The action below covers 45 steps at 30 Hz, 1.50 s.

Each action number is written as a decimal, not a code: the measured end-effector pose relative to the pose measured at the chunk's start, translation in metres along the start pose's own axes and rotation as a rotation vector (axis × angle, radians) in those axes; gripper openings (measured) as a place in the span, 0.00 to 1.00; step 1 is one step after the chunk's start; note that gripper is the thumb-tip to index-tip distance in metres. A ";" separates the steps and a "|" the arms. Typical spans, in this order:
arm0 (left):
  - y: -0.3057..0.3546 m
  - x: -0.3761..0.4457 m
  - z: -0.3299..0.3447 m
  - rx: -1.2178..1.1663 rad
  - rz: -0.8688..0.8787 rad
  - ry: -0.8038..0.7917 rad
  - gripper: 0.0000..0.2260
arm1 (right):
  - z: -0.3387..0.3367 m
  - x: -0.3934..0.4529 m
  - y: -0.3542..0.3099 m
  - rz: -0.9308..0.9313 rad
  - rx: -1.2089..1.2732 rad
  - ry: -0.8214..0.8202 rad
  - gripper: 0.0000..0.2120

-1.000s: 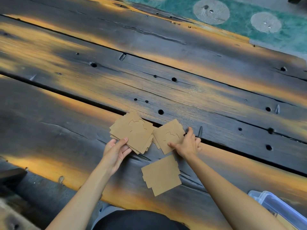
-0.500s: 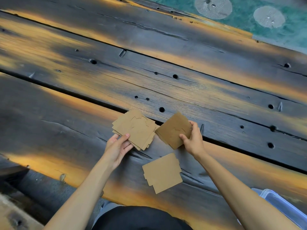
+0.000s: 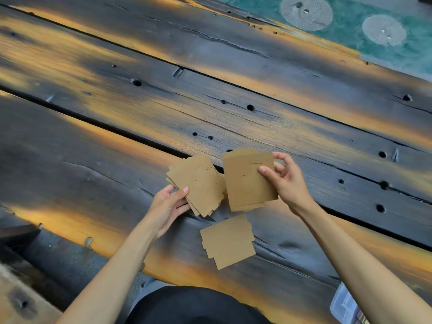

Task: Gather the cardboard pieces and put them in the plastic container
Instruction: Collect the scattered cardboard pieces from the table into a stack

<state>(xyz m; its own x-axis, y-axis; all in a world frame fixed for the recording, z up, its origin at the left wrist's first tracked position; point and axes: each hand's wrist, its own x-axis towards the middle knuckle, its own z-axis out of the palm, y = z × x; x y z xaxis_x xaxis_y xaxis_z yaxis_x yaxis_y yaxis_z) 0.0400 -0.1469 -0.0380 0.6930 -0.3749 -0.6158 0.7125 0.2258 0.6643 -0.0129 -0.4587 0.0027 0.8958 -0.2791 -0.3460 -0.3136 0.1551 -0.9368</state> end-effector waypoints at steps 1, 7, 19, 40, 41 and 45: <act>0.000 -0.003 0.002 0.020 -0.010 -0.031 0.18 | 0.005 0.000 -0.003 0.005 -0.002 -0.037 0.15; -0.006 -0.016 0.016 0.015 -0.071 -0.190 0.25 | 0.037 -0.001 -0.011 0.007 -0.057 -0.190 0.17; -0.014 -0.026 0.013 0.028 -0.057 -0.204 0.21 | 0.069 -0.006 0.006 -0.108 -0.532 -0.110 0.23; -0.015 -0.032 -0.054 0.175 0.025 0.082 0.16 | 0.036 -0.052 0.116 -0.179 -1.539 -0.624 0.52; -0.017 -0.033 -0.054 0.179 0.027 0.083 0.16 | 0.036 -0.052 0.118 -0.175 -1.553 -0.617 0.52; -0.022 -0.036 -0.055 0.174 0.030 0.085 0.15 | 0.035 -0.054 0.123 -0.124 -1.531 -0.587 0.49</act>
<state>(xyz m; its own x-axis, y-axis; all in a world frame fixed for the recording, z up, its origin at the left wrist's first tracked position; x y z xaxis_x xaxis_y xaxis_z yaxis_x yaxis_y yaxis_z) 0.0053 -0.0891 -0.0539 0.7256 -0.2911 -0.6235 0.6668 0.0738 0.7416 -0.0887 -0.3918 -0.0924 0.8154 0.2133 -0.5381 0.0838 -0.9634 -0.2548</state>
